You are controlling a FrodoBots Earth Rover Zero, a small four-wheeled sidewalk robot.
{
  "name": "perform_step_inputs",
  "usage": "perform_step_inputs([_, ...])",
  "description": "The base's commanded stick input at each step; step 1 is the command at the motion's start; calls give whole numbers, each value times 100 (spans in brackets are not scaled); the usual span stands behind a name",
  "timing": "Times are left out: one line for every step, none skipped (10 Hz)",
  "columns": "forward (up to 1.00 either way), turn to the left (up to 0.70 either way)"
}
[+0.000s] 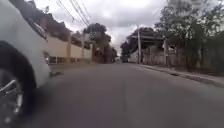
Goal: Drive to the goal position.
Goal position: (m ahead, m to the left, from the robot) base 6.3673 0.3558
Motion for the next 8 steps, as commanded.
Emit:
perform_step_inputs([100, 0])
perform_step_inputs([100, 0])
perform_step_inputs([100, 0])
perform_step_inputs([100, 0])
perform_step_inputs([100, 0])
perform_step_inputs([100, 0])
perform_step_inputs([100, 0])
perform_step_inputs([100, 0])
